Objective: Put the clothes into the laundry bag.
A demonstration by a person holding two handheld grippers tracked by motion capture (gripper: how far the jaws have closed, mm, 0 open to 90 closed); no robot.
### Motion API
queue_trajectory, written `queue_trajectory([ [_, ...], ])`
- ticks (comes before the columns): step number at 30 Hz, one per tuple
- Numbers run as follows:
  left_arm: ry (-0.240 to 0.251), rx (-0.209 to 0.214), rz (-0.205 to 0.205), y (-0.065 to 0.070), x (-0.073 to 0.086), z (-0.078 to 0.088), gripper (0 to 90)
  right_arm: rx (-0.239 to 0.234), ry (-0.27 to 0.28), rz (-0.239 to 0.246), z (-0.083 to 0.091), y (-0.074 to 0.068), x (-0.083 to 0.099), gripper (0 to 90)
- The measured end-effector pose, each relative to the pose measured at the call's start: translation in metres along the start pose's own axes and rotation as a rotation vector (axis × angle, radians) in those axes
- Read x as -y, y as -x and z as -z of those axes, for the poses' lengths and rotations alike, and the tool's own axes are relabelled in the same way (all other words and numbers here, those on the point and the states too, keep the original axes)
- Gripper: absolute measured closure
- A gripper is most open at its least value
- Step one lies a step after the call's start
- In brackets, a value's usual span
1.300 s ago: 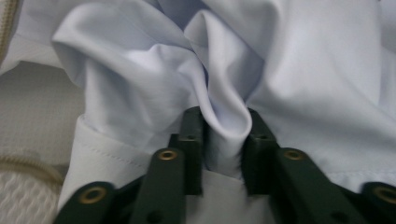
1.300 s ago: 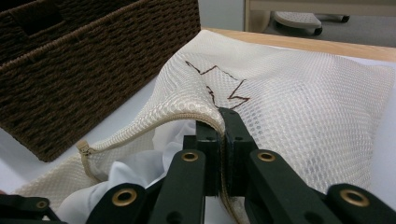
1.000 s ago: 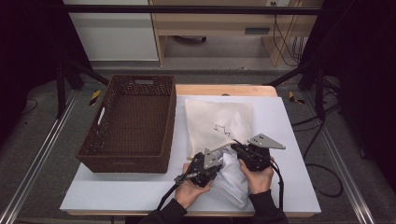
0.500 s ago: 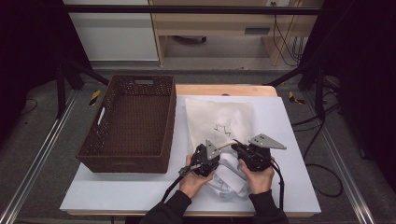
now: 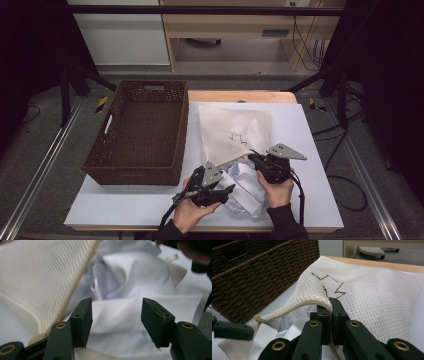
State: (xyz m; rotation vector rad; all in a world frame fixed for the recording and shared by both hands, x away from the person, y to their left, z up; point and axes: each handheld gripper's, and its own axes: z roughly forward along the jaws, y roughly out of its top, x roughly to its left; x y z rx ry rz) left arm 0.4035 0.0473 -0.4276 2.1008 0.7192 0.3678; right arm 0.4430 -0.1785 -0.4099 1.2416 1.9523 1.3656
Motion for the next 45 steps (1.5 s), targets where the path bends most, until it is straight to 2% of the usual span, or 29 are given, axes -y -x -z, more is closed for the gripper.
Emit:
queue_trajectory([
  [4,-0.06,0.015,0.013,0.002,0.013,-0.018,37.5,-0.001,-0.002,-0.002,0.0,0.0,0.0,87.7],
  [6,-0.061,0.021,0.021,0.002,0.014,-0.028,37.6,-0.001,-0.003,0.002,-0.001,-0.001,0.0,87.7],
  [8,-0.058,0.016,0.029,0.001,0.013,-0.037,42.4,-0.002,-0.003,-0.001,-0.001,0.0,0.0,87.7],
  [10,-0.062,0.0,0.029,-0.002,0.01,-0.044,54.1,-0.004,-0.002,-0.001,0.0,0.0,0.0,87.7],
  [11,-0.057,0.001,0.035,-0.003,0.009,-0.048,59.3,-0.004,-0.001,-0.003,0.0,0.0,0.0,87.7],
  [14,-0.084,0.007,0.04,-0.01,0.006,-0.059,75.8,-0.007,-0.002,-0.003,0.0,0.0,0.0,87.7],
  [16,-0.095,-0.003,0.031,-0.011,0.004,-0.062,83.9,-0.007,-0.001,-0.003,0.0,0.0,0.0,87.7],
  [17,-0.103,-0.021,0.011,-0.011,0.003,-0.064,89.5,-0.008,-0.001,-0.003,0.0,0.0,0.0,87.7],
  [19,-0.112,-0.019,0.013,-0.012,0.0,-0.066,89.6,-0.008,-0.001,-0.003,0.0,0.0,0.0,87.7],
  [23,-0.104,-0.058,-0.008,-0.013,-0.007,-0.071,89.7,-0.007,0.0,-0.006,-0.001,0.0,0.0,87.7],
  [27,-0.093,-0.105,0.022,-0.023,-0.015,-0.087,89.8,-0.009,0.001,-0.003,0.0,-0.001,0.0,87.8],
  [30,-0.078,-0.13,0.028,-0.023,-0.016,-0.091,89.7,-0.009,0.002,-0.003,0.0,0.0,-0.001,87.8],
  [34,-0.059,-0.115,0.02,-0.021,-0.013,-0.082,89.1,-0.008,0.001,-0.006,0.0,0.001,0.0,87.7],
  [36,-0.035,-0.082,0.025,-0.019,-0.012,-0.071,84.2,-0.007,0.003,-0.005,0.0,0.002,0.0,87.8],
  [38,-0.021,-0.051,0.015,-0.017,-0.012,-0.056,75.0,-0.006,0.0,-0.005,0.0,0.001,0.0,87.7],
  [42,0.015,-0.049,-0.015,-0.016,-0.012,-0.02,62.8,-0.004,-0.002,-0.001,0.0,0.001,0.0,87.8],
  [45,0.017,-0.068,-0.009,-0.019,-0.006,0.002,55.3,-0.003,-0.004,-0.001,0.0,0.001,0.0,87.8],
])
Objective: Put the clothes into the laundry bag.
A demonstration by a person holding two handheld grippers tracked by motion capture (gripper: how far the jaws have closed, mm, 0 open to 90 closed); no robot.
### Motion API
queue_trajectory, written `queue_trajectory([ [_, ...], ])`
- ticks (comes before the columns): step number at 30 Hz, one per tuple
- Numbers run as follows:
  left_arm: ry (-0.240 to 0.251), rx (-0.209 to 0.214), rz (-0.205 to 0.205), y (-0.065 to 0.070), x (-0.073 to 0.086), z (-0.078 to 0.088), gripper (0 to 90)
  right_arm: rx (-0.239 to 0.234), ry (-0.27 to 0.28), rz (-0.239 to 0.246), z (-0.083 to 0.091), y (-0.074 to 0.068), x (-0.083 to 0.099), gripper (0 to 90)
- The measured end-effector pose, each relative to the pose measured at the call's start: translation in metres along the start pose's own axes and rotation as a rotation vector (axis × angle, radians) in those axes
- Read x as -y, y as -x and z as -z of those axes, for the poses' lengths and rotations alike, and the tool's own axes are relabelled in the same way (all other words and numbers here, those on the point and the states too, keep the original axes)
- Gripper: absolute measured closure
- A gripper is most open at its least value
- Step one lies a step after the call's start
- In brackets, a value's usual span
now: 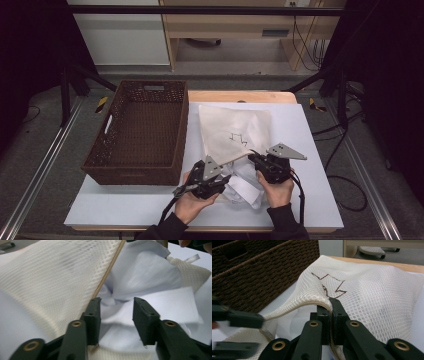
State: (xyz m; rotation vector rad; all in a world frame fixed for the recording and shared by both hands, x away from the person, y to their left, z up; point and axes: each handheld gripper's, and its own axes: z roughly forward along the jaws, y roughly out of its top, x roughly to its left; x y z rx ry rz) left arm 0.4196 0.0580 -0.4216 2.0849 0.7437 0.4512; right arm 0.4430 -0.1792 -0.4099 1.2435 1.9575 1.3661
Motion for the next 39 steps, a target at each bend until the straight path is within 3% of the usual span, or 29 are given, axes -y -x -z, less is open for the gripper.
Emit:
queue_trajectory([
  [5,-0.057,-0.056,0.022,-0.009,0.021,0.016,46.9,0.0,-0.006,0.0,0.0,0.0,0.0,87.7],
  [7,-0.078,-0.061,0.019,-0.01,0.031,0.018,45.3,0.0,-0.009,0.003,0.0,0.0,0.0,87.7],
  [11,-0.113,-0.048,0.059,-0.018,0.047,0.017,45.1,-0.001,-0.013,0.003,0.0,0.0,0.001,87.6],
  [15,-0.136,0.002,0.112,-0.025,0.059,0.013,57.1,0.003,-0.018,0.01,-0.001,0.0,0.001,87.1],
  [18,-0.132,0.039,0.126,-0.027,0.068,0.011,70.9,0.004,-0.026,0.016,-0.002,0.0,0.002,85.8],
  [22,-0.117,0.045,0.122,-0.028,0.075,0.011,82.0,0.011,-0.048,0.033,-0.004,-0.001,0.003,80.6],
  [26,-0.112,0.037,0.119,-0.028,0.081,0.007,83.2,0.032,-0.053,0.053,-0.002,-0.005,0.002,62.5],
  [31,-0.082,0.026,0.116,-0.026,0.086,0.006,83.1,0.042,-0.069,0.054,0.003,-0.009,0.001,46.7],
  [39,-0.084,0.004,0.085,-0.023,0.085,0.005,82.3,0.069,-0.056,0.055,0.02,-0.014,0.001,34.3],
])
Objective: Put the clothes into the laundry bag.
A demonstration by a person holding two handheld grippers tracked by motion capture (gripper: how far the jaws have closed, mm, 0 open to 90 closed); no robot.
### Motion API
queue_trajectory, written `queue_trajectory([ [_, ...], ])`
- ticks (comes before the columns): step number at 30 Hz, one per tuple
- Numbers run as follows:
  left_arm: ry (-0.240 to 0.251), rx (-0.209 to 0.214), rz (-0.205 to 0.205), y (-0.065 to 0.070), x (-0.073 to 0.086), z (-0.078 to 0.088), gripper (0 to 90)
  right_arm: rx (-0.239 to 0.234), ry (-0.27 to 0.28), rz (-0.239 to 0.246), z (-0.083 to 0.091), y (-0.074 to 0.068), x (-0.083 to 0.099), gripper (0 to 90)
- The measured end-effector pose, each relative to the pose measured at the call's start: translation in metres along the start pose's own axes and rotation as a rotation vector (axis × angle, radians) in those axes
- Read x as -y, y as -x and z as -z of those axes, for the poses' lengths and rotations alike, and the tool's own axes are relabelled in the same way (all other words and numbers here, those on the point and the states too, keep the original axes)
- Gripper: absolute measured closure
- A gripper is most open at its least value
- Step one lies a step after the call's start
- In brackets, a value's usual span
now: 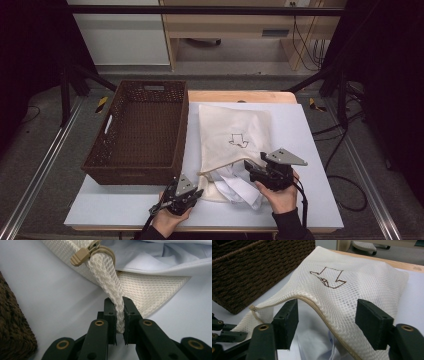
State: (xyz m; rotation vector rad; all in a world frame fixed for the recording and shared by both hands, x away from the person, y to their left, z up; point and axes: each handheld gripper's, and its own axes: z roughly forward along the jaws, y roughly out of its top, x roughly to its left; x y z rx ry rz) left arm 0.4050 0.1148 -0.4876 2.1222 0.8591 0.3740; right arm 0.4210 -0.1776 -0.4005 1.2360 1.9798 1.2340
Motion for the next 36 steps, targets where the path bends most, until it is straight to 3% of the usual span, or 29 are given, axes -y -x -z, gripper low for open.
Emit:
queue_trajectory([
  [11,-0.002,0.016,0.018,-0.003,0.0,0.0,82.2,-0.018,-0.004,0.017,0.022,-0.007,0.012,32.3],
  [16,-0.002,0.027,0.029,-0.004,0.0,0.0,82.1,-0.035,-0.024,-0.001,0.023,-0.01,0.02,32.9],
  [21,-0.003,0.032,0.037,-0.005,0.0,0.0,82.1,-0.07,-0.01,-0.026,0.028,-0.011,0.029,36.6],
  [26,-0.003,0.039,0.042,-0.006,0.0,-0.001,82.1,-0.073,-0.102,-0.017,0.01,-0.016,0.044,36.3],
  [31,-0.003,0.04,0.043,-0.006,0.0,-0.001,82.1,-0.02,-0.177,-0.013,-0.01,-0.011,0.057,35.9],
  [34,-0.003,0.039,0.042,-0.006,0.0,-0.001,82.1,-0.027,-0.202,-0.023,-0.019,-0.01,0.06,47.8],
  [36,-0.003,0.04,0.042,-0.006,0.0,0.0,82.1,-0.037,-0.22,-0.011,-0.025,-0.01,0.06,60.3],
])
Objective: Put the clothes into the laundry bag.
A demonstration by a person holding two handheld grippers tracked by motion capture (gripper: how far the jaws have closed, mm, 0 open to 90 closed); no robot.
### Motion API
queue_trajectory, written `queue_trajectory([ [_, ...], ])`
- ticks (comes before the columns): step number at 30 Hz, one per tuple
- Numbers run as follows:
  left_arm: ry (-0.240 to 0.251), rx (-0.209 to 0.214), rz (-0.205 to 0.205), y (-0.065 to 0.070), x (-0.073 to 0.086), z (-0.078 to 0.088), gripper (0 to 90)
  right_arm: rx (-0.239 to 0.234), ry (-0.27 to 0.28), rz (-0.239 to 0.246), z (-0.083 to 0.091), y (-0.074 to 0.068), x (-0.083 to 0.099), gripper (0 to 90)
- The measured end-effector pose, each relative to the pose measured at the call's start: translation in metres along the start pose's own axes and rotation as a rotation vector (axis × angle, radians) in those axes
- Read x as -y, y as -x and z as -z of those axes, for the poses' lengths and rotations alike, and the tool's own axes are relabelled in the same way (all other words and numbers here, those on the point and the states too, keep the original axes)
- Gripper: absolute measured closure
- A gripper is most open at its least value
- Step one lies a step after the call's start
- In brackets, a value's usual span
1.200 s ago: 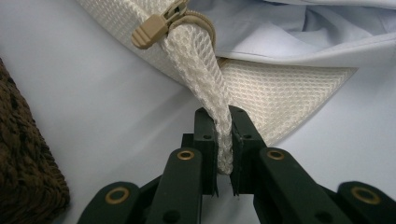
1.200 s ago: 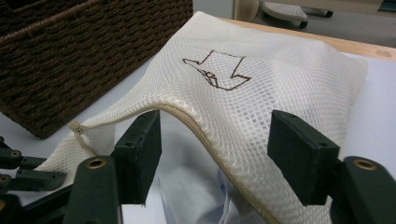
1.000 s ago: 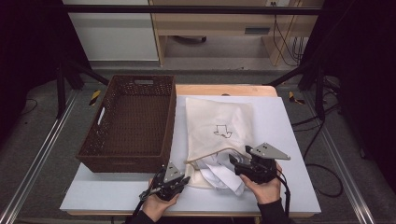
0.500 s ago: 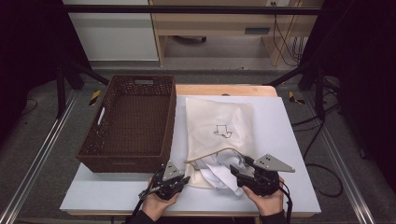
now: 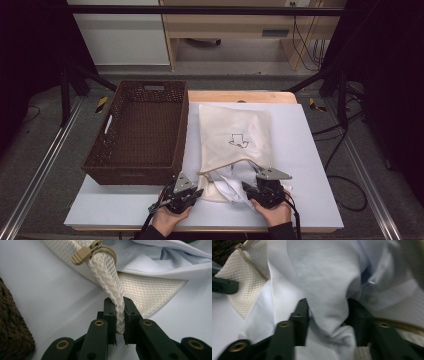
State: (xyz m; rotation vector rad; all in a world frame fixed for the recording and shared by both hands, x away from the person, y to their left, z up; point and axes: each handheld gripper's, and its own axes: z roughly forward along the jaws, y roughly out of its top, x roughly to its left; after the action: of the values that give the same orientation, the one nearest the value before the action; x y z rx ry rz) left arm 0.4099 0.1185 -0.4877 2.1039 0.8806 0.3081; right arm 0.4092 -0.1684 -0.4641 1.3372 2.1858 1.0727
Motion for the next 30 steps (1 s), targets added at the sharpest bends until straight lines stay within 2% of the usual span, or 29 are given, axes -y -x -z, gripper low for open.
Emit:
queue_trajectory([
  [1,0.0,0.0,0.0,0.0,0.0,0.0,82.2,-0.008,-0.004,-0.004,-0.002,-0.001,-0.002,65.3],
  [3,-0.001,0.004,0.002,-0.001,0.0,0.0,82.4,-0.001,-0.018,0.018,-0.007,-0.005,-0.006,79.9],
  [5,-0.007,0.006,0.006,-0.001,-0.001,0.0,82.7,0.011,-0.022,0.02,-0.013,-0.007,-0.011,86.9],
  [7,-0.013,0.002,-0.002,0.0,-0.002,0.0,83.0,0.021,-0.023,0.012,-0.019,-0.009,-0.015,88.0],
  [10,-0.016,-0.002,-0.01,0.0,-0.003,0.0,83.1,0.057,0.003,0.022,-0.027,-0.011,-0.022,88.4],
  [13,-0.016,0.0,-0.01,0.0,-0.002,0.0,83.1,0.096,0.044,-0.029,-0.036,-0.009,-0.03,88.6],
  [16,-0.014,0.002,-0.009,0.0,-0.002,0.0,83.1,0.15,0.08,-0.042,-0.048,-0.007,-0.036,88.4],
  [18,-0.014,0.003,-0.011,0.0,-0.002,0.0,83.1,0.151,0.083,-0.052,-0.052,-0.007,-0.036,87.3],
  [20,-0.013,0.003,-0.011,-0.001,-0.002,0.0,83.1,0.138,0.084,-0.037,-0.051,-0.005,-0.035,83.5],
  [25,-0.014,0.003,-0.011,-0.001,-0.002,0.0,83.1,0.097,0.106,-0.005,-0.029,-0.005,-0.032,65.2],
  [27,-0.012,0.003,-0.011,0.0,-0.002,0.0,83.0,0.065,0.106,0.007,-0.021,-0.007,-0.029,59.6],
  [30,-0.007,0.002,-0.012,0.0,-0.001,0.0,83.0,0.047,0.098,0.025,-0.009,-0.008,-0.023,53.6],
])
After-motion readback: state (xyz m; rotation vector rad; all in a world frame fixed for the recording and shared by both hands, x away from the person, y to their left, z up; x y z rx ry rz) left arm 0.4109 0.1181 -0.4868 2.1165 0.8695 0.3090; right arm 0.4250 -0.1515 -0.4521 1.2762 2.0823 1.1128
